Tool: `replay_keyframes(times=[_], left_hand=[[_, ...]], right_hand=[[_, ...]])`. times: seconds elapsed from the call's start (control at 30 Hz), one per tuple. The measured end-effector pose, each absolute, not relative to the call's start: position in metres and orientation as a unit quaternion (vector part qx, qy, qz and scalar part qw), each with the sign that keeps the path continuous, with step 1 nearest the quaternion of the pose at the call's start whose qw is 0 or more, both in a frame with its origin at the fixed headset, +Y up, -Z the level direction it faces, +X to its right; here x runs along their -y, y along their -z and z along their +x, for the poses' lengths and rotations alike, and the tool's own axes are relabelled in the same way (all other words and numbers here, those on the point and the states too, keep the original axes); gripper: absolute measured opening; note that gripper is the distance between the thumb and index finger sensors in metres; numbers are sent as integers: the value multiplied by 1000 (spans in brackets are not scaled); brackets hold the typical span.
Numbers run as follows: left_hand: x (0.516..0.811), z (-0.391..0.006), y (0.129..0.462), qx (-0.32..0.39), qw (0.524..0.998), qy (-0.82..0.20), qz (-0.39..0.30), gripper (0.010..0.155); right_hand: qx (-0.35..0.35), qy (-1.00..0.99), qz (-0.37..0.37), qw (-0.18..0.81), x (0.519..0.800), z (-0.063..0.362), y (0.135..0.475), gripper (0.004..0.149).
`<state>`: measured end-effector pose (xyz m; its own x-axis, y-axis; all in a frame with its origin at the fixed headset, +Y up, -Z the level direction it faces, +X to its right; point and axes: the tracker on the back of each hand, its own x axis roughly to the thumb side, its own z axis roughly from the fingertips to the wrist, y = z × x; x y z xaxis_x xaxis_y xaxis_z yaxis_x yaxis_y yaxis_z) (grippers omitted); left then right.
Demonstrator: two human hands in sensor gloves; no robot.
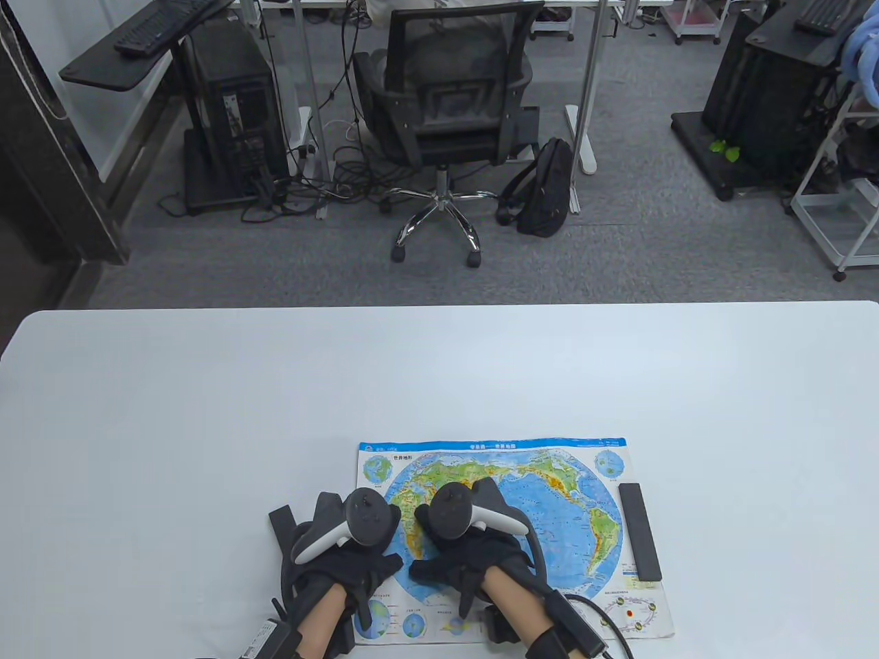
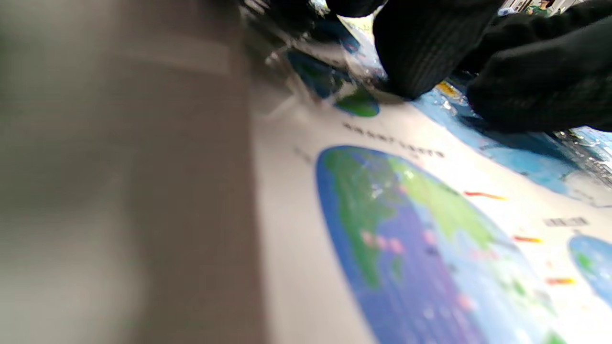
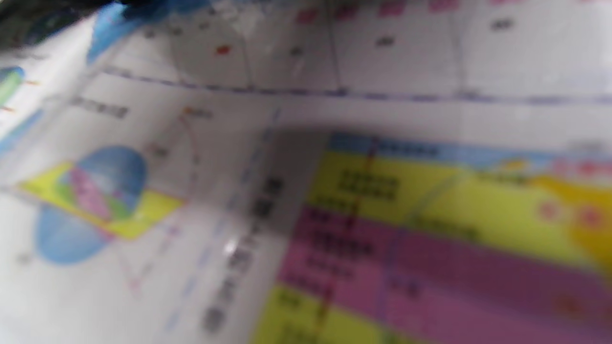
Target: Unroll map and secure with paperweights
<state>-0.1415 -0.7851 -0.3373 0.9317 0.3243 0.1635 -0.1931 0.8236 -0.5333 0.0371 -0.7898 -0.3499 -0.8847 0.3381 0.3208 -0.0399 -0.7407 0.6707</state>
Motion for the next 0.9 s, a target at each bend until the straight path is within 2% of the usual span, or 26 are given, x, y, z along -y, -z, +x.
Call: replay_keyframes(times=[0.2,0.47,0.63,0.9], left_hand=[[779,-145,339,126,950,-150,-243,69],[744,-157,334,135,947,-218,-193,73],[744,-184,331,51,951,-245,-181,78],[792,-222,323,-97,938,-184,-276,86]], right_hand=[[-337,-913,213,85,789,34,350,74],[-331,-915,213,83,790,34,350,74],[-334,-915,211,80,789,33,350,74],[-335,-915,212,79,789,33,351,75]])
